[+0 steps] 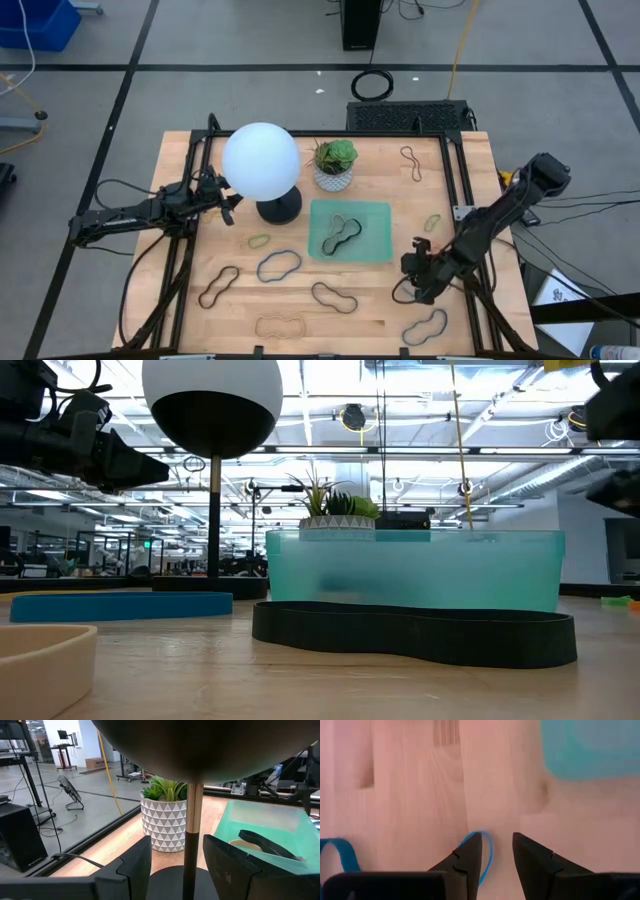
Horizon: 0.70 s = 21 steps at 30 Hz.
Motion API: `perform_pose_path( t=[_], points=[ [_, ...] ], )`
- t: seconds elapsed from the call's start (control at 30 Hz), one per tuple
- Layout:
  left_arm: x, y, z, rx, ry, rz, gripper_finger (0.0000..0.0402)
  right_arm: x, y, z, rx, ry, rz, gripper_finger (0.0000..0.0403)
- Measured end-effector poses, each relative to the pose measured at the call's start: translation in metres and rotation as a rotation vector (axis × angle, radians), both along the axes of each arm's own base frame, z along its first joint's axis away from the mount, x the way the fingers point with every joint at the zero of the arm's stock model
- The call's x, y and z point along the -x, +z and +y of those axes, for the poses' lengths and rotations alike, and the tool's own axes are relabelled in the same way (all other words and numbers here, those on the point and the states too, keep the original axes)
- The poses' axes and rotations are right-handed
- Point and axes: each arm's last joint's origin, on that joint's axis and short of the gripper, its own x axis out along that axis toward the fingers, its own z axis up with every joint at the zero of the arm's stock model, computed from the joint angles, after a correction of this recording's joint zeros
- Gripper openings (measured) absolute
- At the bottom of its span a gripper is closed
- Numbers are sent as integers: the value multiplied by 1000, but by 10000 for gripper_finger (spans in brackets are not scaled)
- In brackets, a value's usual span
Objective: Pick and place rubber bands into bin
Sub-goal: Put the top right blue rubber band into the blue bin
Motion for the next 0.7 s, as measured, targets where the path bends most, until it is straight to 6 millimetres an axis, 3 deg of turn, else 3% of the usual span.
perform_pose_path(
  t=[0.27,0.7],
  points=[
    [0,0,0,0,0,0,186,-1,-19,6,37,-38,85,105],
    [0,0,0,0,0,0,186,-2,-32,9,45,-65,161,103]
  ],
)
